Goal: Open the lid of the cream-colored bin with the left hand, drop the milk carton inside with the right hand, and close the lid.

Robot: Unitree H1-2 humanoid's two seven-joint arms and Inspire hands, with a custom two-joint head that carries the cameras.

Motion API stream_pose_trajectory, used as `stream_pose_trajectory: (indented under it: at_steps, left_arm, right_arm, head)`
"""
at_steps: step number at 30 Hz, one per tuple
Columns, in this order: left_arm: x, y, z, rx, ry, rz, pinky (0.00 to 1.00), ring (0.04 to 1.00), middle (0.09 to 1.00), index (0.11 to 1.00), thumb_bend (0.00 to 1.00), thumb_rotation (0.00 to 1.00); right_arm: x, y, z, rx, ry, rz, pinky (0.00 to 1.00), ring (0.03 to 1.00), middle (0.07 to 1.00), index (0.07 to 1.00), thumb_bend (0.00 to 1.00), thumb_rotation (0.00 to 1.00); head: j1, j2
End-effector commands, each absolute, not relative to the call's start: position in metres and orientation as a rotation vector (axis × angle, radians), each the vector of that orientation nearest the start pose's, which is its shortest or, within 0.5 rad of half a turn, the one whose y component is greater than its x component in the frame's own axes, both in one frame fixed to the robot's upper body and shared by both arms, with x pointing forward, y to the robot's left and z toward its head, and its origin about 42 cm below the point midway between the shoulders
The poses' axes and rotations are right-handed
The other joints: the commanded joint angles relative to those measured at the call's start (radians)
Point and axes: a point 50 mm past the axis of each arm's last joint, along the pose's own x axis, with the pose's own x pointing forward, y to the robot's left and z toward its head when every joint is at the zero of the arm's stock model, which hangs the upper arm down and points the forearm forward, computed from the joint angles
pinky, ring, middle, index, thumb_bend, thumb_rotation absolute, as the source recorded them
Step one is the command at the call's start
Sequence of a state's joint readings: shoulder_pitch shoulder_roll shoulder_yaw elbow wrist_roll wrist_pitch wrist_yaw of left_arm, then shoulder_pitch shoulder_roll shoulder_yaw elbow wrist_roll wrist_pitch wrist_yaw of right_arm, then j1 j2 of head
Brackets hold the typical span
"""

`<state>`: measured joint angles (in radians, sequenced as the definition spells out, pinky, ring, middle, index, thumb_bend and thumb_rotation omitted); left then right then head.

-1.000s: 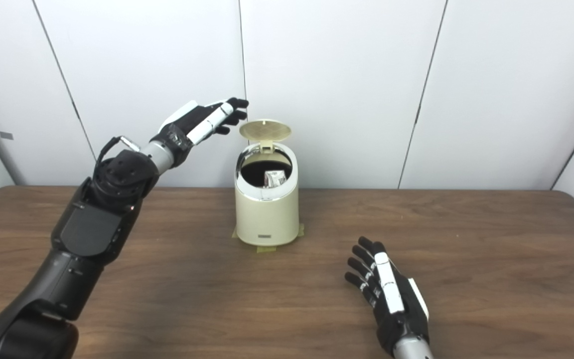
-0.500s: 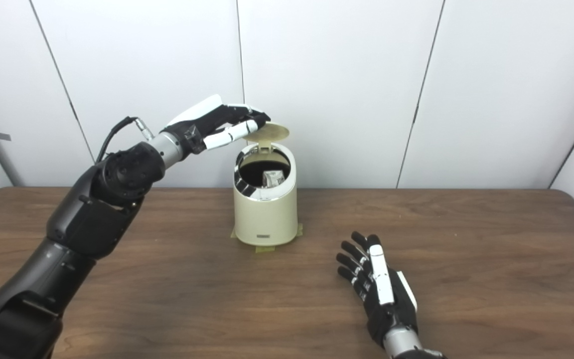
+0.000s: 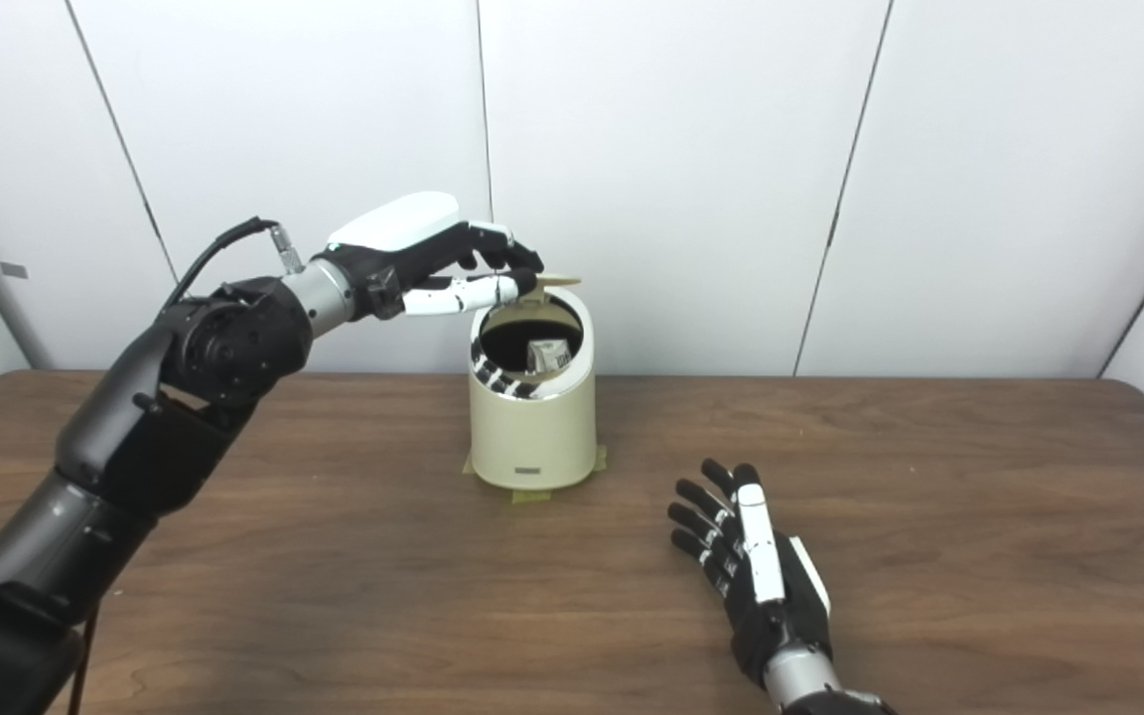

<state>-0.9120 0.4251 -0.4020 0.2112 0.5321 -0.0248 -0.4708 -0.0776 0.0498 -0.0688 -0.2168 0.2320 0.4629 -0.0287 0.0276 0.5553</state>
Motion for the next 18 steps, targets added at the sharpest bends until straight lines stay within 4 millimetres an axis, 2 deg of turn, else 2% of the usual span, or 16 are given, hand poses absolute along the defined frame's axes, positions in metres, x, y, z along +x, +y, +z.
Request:
stream_pose_trajectory:
  at_steps: [1,8,10,12,15,18]
  left_arm:
    - [0.482,0.174,0.375,1.339,-0.536,-0.566,0.75,0.813,0.811,0.784,0.5,1.0]
    - [0.479,0.173,0.352,1.51,-0.586,-0.618,0.76,0.82,0.801,0.773,0.49,1.0]
    - [0.477,0.171,0.344,1.565,-0.571,-0.636,0.78,0.827,0.81,0.786,0.5,1.0]
    - [0.475,0.167,0.336,1.624,-0.555,-0.658,0.84,0.847,0.83,0.82,0.51,1.0]
    - [0.472,0.162,0.327,1.688,-0.527,-0.687,0.93,0.884,0.861,0.857,0.51,1.0]
    - [0.47,0.158,0.316,1.73,-0.51,-0.696,0.95,0.902,0.878,0.869,0.48,0.99]
  right_arm:
    - [0.309,-0.2,0.151,0.292,0.15,0.043,0.83,0.819,0.839,0.917,0.47,0.91]
    - [0.312,-0.203,0.156,0.304,0.136,0.031,0.77,0.799,0.831,0.918,0.48,0.88]
    - [0.312,-0.204,0.156,0.294,0.131,0.024,0.79,0.803,0.825,0.916,0.48,0.92]
    - [0.313,-0.205,0.157,0.289,0.129,0.018,0.81,0.808,0.822,0.922,0.48,0.98]
    - [0.31,-0.208,0.157,0.28,0.127,0.018,0.83,0.822,0.826,0.929,0.49,1.0]
    - [0.309,-0.213,0.157,0.25,0.121,0.025,0.86,0.848,0.827,0.939,0.5,0.99]
  head:
    - [0.0,0.001]
    - [-0.01,0.003]
    - [-0.01,0.003]
    - [-0.012,0.004]
    - [-0.002,0.001]
    - [-0.001,-0.003]
